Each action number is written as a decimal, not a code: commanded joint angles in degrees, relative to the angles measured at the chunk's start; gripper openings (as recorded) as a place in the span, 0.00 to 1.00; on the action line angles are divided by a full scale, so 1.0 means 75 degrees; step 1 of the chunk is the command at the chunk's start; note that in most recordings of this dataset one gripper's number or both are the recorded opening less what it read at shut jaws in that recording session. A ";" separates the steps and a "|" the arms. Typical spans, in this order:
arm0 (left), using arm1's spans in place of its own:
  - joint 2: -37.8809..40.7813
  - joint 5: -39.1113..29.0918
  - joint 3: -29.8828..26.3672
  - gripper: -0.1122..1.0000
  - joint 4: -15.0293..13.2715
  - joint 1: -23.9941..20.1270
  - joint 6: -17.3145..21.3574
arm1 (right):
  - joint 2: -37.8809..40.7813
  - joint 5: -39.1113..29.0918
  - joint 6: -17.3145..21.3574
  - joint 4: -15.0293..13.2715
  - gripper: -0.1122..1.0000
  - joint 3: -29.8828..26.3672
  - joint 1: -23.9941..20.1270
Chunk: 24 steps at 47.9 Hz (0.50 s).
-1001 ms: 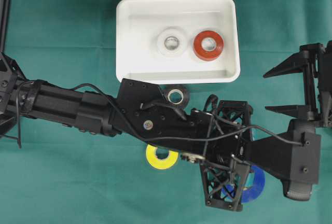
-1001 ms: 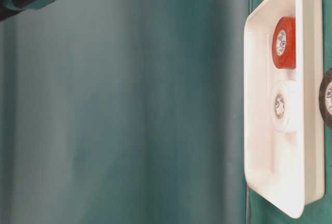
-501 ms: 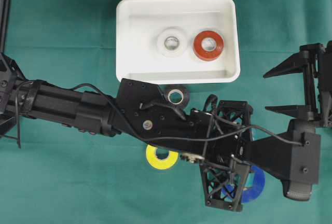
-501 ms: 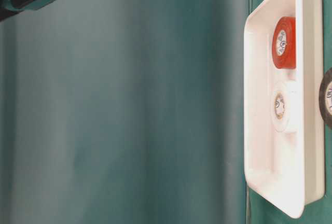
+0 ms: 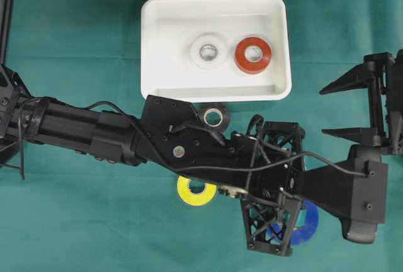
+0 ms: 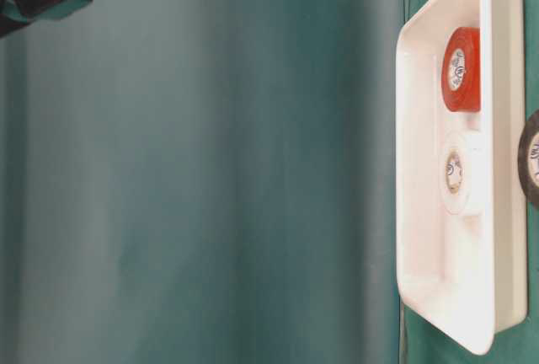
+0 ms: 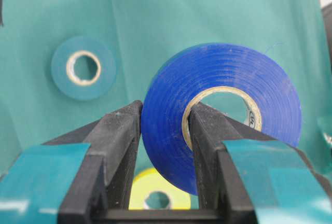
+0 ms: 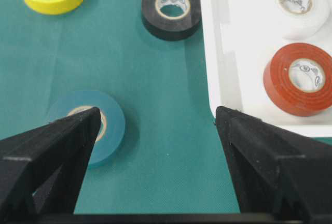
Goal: Pick up the tape from a random location and place it into the white case.
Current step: 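Lower the left gripper into the blue roll's hole and close it, then lift the blue roll and carry it left toward the tray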
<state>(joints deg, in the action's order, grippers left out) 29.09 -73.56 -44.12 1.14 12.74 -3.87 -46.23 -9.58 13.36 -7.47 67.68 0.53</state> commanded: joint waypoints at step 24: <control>-0.1664 0.0434 0.2016 0.31 0.0023 0.0129 -0.0070 | 0.0023 0.0023 -0.0023 -0.0012 0.88 -0.0176 0.0012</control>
<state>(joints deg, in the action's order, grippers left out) 21.53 -72.16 -31.38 1.23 13.54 -4.31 -46.23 -9.58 13.27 -7.47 67.68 0.44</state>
